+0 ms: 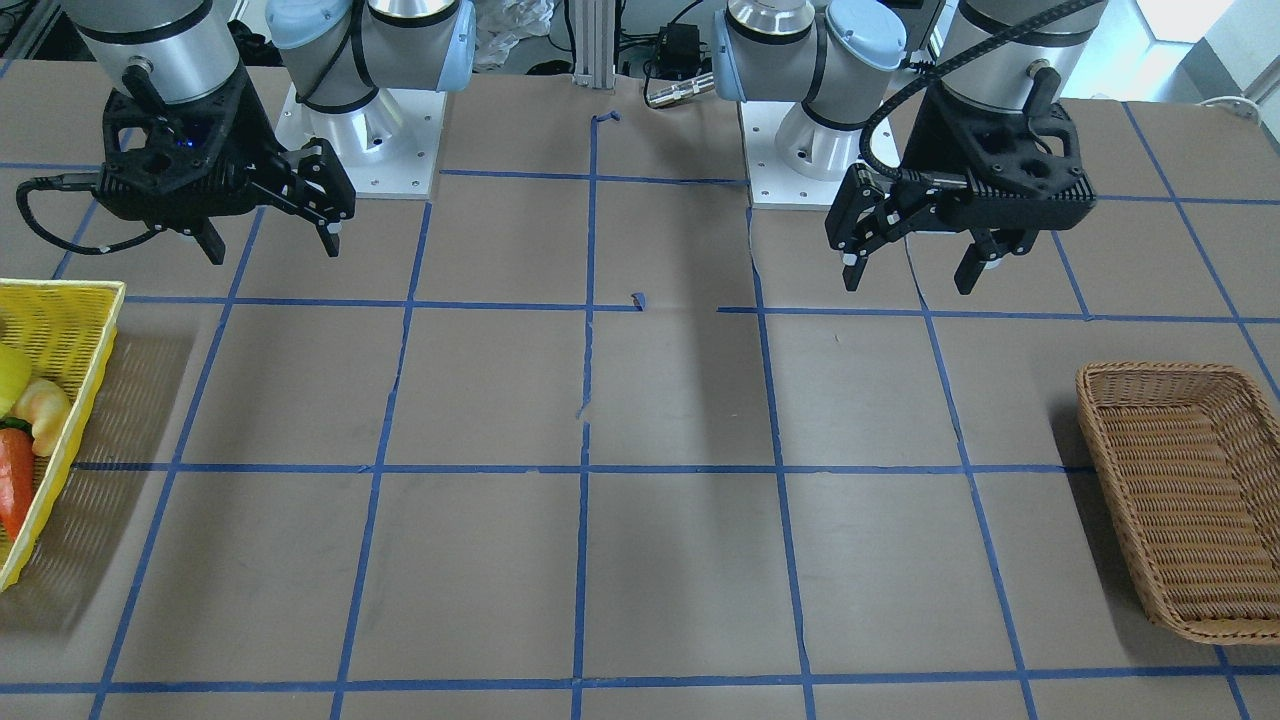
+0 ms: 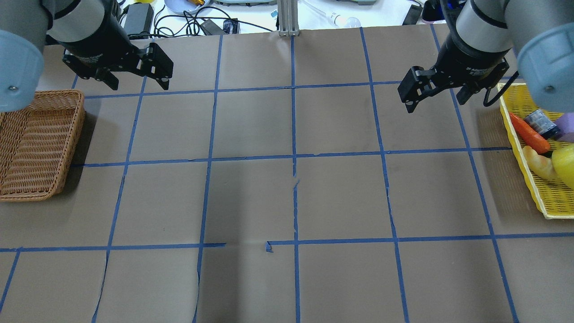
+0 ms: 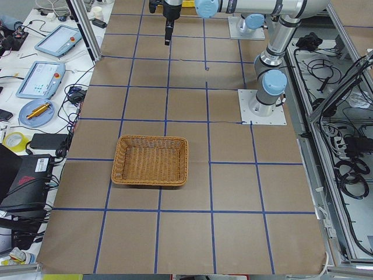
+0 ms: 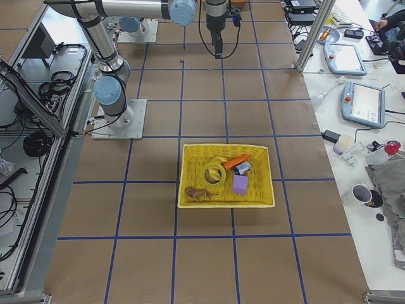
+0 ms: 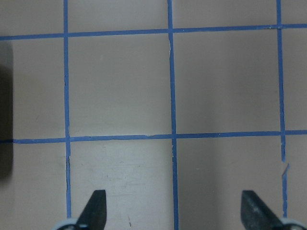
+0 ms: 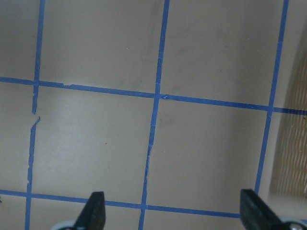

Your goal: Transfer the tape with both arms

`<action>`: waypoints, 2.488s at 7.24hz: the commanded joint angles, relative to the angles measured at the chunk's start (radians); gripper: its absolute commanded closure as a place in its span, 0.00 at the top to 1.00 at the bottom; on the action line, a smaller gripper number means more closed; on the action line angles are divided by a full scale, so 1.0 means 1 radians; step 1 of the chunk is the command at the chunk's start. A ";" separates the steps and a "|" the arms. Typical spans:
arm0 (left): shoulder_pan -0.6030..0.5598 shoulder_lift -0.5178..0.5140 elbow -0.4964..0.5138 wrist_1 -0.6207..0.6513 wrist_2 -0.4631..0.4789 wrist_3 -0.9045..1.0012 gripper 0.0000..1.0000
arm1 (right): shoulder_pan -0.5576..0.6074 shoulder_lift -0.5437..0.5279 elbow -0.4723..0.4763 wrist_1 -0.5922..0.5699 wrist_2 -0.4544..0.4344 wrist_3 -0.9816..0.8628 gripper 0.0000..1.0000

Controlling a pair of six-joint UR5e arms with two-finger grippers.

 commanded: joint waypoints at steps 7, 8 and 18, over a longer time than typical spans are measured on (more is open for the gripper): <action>-0.002 -0.003 0.001 0.004 -0.001 -0.002 1.00 | 0.001 -0.007 0.006 -0.001 0.003 0.000 1.00; -0.002 -0.003 0.001 0.004 -0.001 -0.002 1.00 | -0.001 -0.005 0.007 -0.001 -0.003 0.000 1.00; -0.003 -0.008 -0.006 0.030 -0.001 -0.002 1.00 | -0.001 0.001 0.007 -0.005 -0.009 0.002 1.00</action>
